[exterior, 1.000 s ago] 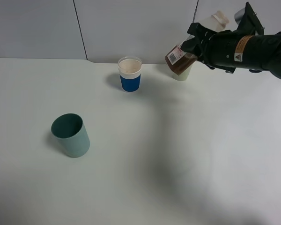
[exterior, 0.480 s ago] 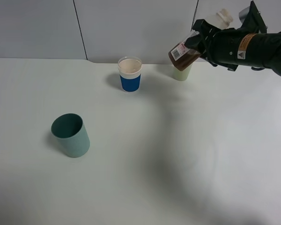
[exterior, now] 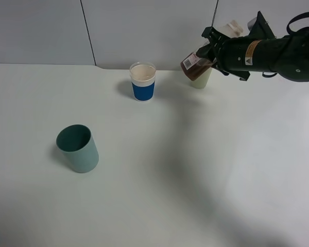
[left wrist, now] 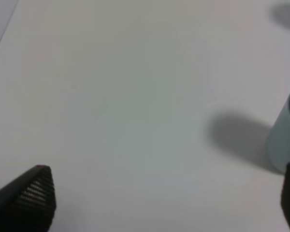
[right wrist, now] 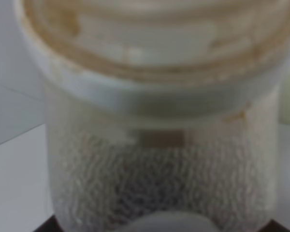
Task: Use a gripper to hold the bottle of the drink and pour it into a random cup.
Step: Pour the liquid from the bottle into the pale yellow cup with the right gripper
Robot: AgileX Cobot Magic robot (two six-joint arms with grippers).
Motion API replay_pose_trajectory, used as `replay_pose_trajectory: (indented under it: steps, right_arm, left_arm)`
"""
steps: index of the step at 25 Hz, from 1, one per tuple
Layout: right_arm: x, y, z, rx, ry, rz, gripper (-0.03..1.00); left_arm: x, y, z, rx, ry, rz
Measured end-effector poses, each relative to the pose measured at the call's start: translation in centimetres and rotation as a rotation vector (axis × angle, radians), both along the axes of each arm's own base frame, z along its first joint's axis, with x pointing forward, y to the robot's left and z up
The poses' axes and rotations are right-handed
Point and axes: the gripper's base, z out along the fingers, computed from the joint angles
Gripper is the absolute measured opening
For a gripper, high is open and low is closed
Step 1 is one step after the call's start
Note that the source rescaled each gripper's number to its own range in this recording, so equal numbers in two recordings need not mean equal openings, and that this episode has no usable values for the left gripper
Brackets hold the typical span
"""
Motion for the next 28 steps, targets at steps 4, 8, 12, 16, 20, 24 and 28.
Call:
replay_pose_trajectory:
  steps: [4,8,12,16,20,24,28]
  right_arm:
    - [1.5,1.4,-0.3,0.097,0.022,0.091,0.01]
    - [3.0,2.6,-0.6,0.175,0.064,0.175,0.01]
    - [3.5,2.8,-0.4,0.197,0.063,0.172,0.01]
    - [3.8,2.2,-0.3,0.233,0.051,0.180,0.01]
    - [4.1,1.3,-0.7,0.270,0.048,0.190,0.01]
    - [4.3,1.2,-1.2,0.333,0.049,0.199,0.01]
    - [4.8,1.3,-1.6,0.400,0.040,0.212,0.01]
  left_arm:
    - [0.0,0.0,0.0,0.000,0.000,0.000]
    - [0.0,0.0,0.0,0.000,0.000,0.000]
    - [0.0,0.0,0.0,0.000,0.000,0.000]
    - [0.0,0.0,0.0,0.000,0.000,0.000]
    - [0.0,0.0,0.0,0.000,0.000,0.000]
    - [0.0,0.0,0.0,0.000,0.000,0.000]
    - [0.0,0.0,0.0,0.000,0.000,0.000]
